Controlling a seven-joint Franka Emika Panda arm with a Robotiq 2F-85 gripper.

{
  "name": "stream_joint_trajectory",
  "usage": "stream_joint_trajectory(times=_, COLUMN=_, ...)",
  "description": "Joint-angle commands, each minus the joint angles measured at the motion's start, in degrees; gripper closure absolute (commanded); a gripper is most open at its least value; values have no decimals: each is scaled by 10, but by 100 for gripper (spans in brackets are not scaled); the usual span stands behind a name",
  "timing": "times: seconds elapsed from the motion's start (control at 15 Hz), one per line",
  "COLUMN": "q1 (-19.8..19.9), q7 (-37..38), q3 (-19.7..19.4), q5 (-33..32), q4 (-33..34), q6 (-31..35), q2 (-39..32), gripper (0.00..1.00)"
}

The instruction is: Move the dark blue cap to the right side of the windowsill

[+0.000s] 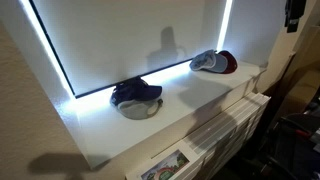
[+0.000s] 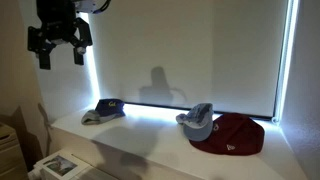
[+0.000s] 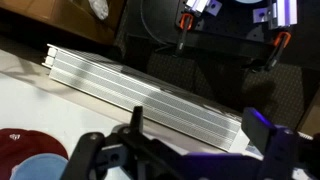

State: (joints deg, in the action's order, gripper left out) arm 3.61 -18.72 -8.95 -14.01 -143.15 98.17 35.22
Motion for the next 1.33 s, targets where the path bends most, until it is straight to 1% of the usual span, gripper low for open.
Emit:
stream_joint_trajectory(times=0.0, q1=-2, q7=1, q3=-1, q5=0, q4=1, q6=-1, q2=0, gripper=0)
stream_joint_trajectory(times=0.33, q1=-2, q7=1, q3=-1, q5=0, q4=1, q6=-1, q2=0, gripper=0)
stream_joint_trajectory(times=0.4, q1=-8, q7=-33, q3=-14, q5=0, q4=17, q6=1, q2=-15, gripper=0)
stream_joint_trajectory(times=0.47, q1=-25, q7=-92, q3=-32, q5=8, q4=48, q6=9, q2=-53, gripper=0)
stream_joint_trajectory(times=0.53, q1=-37, q7=-110, q3=-36, q5=22, q4=84, q6=10, q2=-105, gripper=0)
stream_joint_trajectory(times=0.73, q1=-68, q7=-158, q3=-28, q5=52, q4=121, q6=11, q2=-183, gripper=0)
stream_joint_trajectory(times=0.87, q1=-98, q7=-190, q3=-32, q5=64, q4=159, q6=8, q2=-252, gripper=0)
stream_joint_trajectory(times=0.93, q1=-110, q7=-206, q3=-28, q5=72, q4=181, q6=5, q2=-289, gripper=0)
stream_joint_trajectory(times=1.0, q1=-96, q7=-226, q3=0, q5=82, q4=202, q6=2, q2=-327, gripper=0)
stream_joint_trajectory(times=1.07, q1=-97, q7=-241, q3=12, q5=86, q4=230, q6=-9, q2=-365, gripper=0)
stream_joint_trajectory(times=1.13, q1=-94, q7=-244, q3=30, q5=76, q4=272, q6=-39, q2=-402, gripper=0)
stream_joint_trajectory(times=1.2, q1=-77, q7=-217, q3=32, q5=75, q4=194, q6=3, q2=-327, gripper=0)
stream_joint_trajectory(times=1.27, q1=-78, q7=-220, q3=45, q5=74, q4=221, q6=-5, q2=-361, gripper=0)
